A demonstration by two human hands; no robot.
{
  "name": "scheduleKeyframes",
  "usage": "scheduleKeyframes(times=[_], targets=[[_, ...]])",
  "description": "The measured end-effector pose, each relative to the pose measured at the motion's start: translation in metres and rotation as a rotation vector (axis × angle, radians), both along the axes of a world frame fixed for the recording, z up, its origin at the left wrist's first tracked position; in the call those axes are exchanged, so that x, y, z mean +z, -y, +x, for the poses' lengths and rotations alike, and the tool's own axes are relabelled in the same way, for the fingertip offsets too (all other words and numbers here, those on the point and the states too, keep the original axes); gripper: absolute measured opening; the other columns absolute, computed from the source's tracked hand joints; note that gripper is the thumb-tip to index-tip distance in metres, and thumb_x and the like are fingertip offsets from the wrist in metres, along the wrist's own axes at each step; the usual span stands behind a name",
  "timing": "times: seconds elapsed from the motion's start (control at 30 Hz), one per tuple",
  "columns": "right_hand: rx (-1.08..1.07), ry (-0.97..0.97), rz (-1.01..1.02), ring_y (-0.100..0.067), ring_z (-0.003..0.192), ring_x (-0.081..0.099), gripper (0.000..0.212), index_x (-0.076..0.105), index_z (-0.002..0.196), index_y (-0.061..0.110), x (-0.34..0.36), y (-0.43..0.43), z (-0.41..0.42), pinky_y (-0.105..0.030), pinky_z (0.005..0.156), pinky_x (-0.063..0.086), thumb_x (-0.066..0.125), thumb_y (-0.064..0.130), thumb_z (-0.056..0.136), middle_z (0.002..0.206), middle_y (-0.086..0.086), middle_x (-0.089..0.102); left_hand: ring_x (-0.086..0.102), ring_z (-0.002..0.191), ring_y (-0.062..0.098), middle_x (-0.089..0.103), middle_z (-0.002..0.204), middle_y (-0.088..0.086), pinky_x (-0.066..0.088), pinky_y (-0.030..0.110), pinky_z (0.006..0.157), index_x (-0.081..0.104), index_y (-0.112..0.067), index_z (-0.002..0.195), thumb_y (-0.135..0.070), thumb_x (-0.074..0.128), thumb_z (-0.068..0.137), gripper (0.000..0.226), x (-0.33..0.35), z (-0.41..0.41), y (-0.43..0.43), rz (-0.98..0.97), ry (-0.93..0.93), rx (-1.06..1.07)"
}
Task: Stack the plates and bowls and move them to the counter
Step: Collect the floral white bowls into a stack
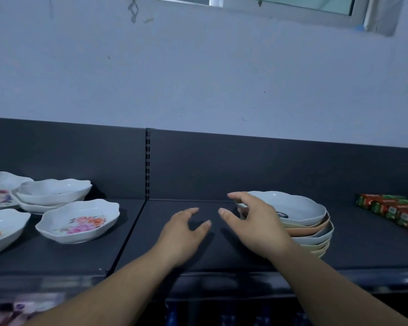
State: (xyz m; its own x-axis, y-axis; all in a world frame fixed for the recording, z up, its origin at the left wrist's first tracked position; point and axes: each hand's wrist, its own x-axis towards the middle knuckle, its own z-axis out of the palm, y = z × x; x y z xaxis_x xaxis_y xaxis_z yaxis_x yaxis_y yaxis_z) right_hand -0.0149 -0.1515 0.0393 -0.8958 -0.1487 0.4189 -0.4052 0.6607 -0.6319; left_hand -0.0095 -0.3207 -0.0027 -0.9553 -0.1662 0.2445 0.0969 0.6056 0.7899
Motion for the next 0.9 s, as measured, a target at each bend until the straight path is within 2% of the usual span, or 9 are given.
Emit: scheduleKeyframes(times=[0.2, 0.47, 0.6, 0.77, 0.9], targets=[[0.094, 0.02, 0.002, -0.001, 0.102, 0.054, 0.048, 0.055, 0.132, 0.033, -0.007, -0.003, -0.003, -0.017, 0.087, 0.039, 0.065, 0.046, 0.087, 0.129, 0.012, 0.057, 0.035, 0.136, 0.012, 0.037, 0.149, -0.004, 0.026, 0.024, 0.108, 0.041, -0.028, 0.141, -0.048, 0.056, 0.088, 0.058, 0.001, 0.007, -0.005, -0.017, -0.011, 0.075], [0.23, 0.023, 0.081, -0.004, 0.108, 0.057, 0.048, 0.054, 0.13, 0.037, -0.017, 0.02, -0.01, -0.023, 0.091, 0.045, 0.063, 0.052, 0.085, 0.129, 0.011, 0.057, 0.04, 0.132, 0.011, 0.041, 0.147, -0.003, 0.028, 0.021, 0.105, 0.044, -0.025, 0.14, -0.044, 0.058, 0.088, 0.057, -0.008, 0.035, 0.016, 0.011, -0.027, 0.244], [0.305, 0.04, 0.097, -0.006, 0.111, 0.056, 0.05, 0.053, 0.132, 0.037, -0.021, 0.05, -0.009, -0.026, 0.097, 0.045, 0.063, 0.052, 0.085, 0.133, 0.011, 0.055, 0.041, 0.132, 0.01, 0.043, 0.146, -0.004, 0.028, 0.022, 0.108, 0.044, -0.024, 0.139, -0.044, 0.06, 0.087, 0.058, -0.01, 0.048, 0.046, 0.011, -0.036, 0.316], [0.351, 0.073, 0.094, -0.009, 0.123, 0.051, 0.055, 0.049, 0.133, 0.041, -0.027, 0.105, -0.006, -0.034, 0.102, 0.045, 0.065, 0.054, 0.082, 0.139, 0.014, 0.049, 0.041, 0.131, 0.007, 0.046, 0.143, -0.007, 0.027, 0.018, 0.105, 0.046, -0.022, 0.139, -0.04, 0.063, 0.086, 0.058, -0.008, 0.061, 0.096, -0.01, -0.079, 0.348], [0.365, 0.077, 0.143, -0.01, 0.128, 0.047, 0.06, 0.047, 0.135, 0.041, -0.03, 0.159, -0.004, -0.034, 0.104, 0.043, 0.067, 0.054, 0.08, 0.141, 0.012, 0.048, 0.04, 0.131, 0.006, 0.044, 0.143, -0.007, 0.025, 0.014, 0.101, 0.046, -0.023, 0.138, -0.037, 0.063, 0.086, 0.056, -0.006, 0.069, 0.144, -0.067, -0.115, 0.374]])
